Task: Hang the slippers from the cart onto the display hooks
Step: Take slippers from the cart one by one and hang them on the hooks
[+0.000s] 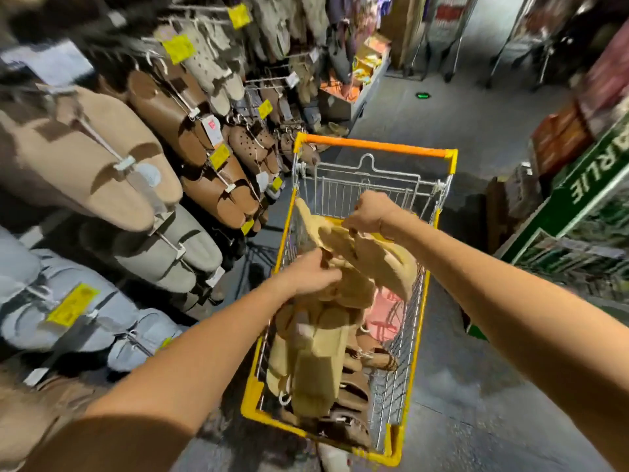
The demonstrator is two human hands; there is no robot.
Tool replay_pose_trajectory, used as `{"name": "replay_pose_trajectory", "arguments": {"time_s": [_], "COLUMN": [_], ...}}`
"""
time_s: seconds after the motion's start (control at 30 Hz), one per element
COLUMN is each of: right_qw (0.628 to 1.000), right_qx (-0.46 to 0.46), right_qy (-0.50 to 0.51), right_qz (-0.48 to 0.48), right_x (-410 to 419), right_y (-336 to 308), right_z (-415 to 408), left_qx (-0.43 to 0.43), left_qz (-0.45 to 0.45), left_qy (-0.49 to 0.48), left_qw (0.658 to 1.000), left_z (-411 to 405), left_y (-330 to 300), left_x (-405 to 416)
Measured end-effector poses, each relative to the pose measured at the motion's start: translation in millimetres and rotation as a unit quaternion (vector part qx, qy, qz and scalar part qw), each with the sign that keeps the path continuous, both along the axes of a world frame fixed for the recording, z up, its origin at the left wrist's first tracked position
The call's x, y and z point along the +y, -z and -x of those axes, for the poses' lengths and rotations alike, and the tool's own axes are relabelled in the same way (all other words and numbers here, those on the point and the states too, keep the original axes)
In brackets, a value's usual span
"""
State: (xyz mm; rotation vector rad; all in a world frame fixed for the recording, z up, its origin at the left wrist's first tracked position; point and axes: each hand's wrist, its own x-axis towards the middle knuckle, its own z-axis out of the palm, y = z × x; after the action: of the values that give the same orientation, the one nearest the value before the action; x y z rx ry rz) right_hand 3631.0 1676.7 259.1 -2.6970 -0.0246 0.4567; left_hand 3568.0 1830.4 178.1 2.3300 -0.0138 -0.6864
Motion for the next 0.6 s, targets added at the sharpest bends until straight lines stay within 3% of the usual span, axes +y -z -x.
{"name": "replay_pose_trajectory", "arguments": {"time_s": [0.1,0.17,0.3,0.4,0.6], "right_qw": [0.986,0.953,0.881,0.799,0.713], "right_qx": [0.020,0.067,0.220,0.275,0.303], "right_qy": [0.088,0.130,0.090,0.095,-0.005], "right_qz": [-0.140,-0.267,-0.409,-0.527,-0.633], "right_x": [36.5,64.3,120.9,170.6,269.3], "right_y": [-24.7,-40.5,-80.4,-94.4,-150.7], "right_z": [26.8,51.4,121.6,163.3,267.1], "left_qx": [-0.011,-0.012,-0.088,-0.182,-0.298], "left_qz": [0.080,0.126,0.226,0.246,0.252], "left_qy": [-0.066,-0.116,-0.210,-0.322,-0.498], "left_qw": [0.995,0.985,0.947,0.896,0.774], "left_z": [32.4,62.4,136.7,189.3,294.6], "left_y": [-35.7,-53.8,-71.2,-77.7,-114.3], "left_x": [29.2,55.3,119.3,163.4,228.3]}}
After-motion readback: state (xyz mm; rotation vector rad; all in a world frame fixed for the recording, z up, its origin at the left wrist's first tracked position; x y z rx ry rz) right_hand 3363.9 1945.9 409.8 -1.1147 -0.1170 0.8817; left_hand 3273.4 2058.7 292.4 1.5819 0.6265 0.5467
